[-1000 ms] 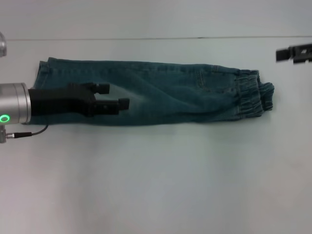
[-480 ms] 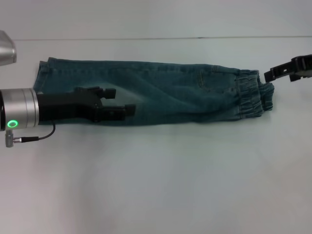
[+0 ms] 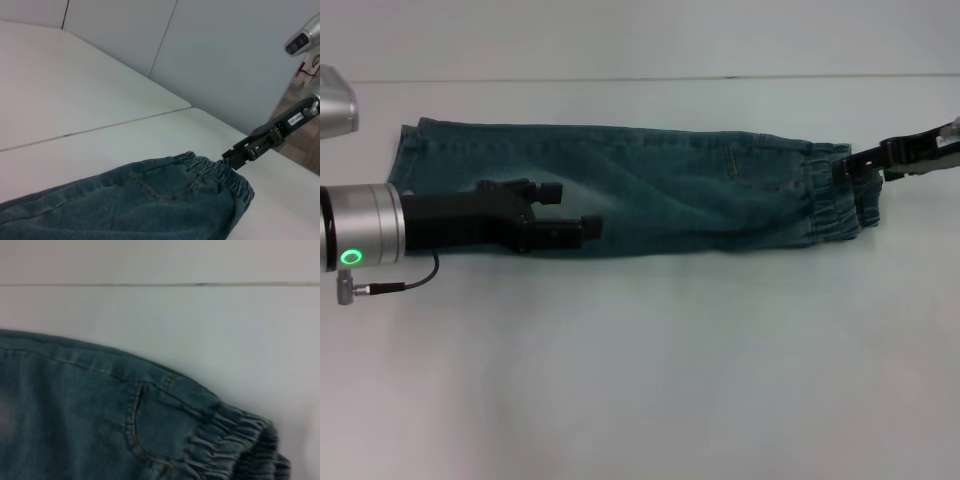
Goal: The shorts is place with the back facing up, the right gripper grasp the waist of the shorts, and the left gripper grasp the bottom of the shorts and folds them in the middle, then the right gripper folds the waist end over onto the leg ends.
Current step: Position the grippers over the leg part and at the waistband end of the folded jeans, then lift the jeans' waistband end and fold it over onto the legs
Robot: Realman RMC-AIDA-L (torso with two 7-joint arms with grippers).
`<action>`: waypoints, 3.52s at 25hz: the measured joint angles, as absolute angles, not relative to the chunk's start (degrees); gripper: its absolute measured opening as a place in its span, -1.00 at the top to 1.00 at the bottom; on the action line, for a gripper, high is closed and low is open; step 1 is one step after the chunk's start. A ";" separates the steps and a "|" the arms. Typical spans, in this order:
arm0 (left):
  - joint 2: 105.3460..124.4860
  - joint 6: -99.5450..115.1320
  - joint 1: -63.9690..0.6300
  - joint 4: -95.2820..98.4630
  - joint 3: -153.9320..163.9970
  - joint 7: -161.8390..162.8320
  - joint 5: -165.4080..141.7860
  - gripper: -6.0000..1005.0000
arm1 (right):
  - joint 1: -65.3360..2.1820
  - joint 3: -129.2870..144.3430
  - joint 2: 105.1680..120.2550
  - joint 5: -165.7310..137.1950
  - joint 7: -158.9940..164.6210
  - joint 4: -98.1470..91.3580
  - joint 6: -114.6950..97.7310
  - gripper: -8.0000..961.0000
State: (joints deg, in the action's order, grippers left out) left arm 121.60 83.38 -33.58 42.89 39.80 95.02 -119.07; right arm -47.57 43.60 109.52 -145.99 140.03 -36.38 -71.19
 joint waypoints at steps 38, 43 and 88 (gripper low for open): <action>122.88 81.02 -33.41 42.90 39.40 93.18 -117.36 -0.71 | -48.38 49.05 111.79 -145.51 138.82 -37.07 -68.89 0.45; 123.95 73.98 -33.67 42.74 39.78 91.38 -114.00 -0.67 | -46.62 47.08 111.13 -141.91 137.11 -41.07 -72.20 0.59; 124.62 46.18 -49.30 -26.40 2.51 -33.19 -80.04 0.98 | -52.92 39.47 107.81 -125.44 139.79 -51.24 -91.30 0.71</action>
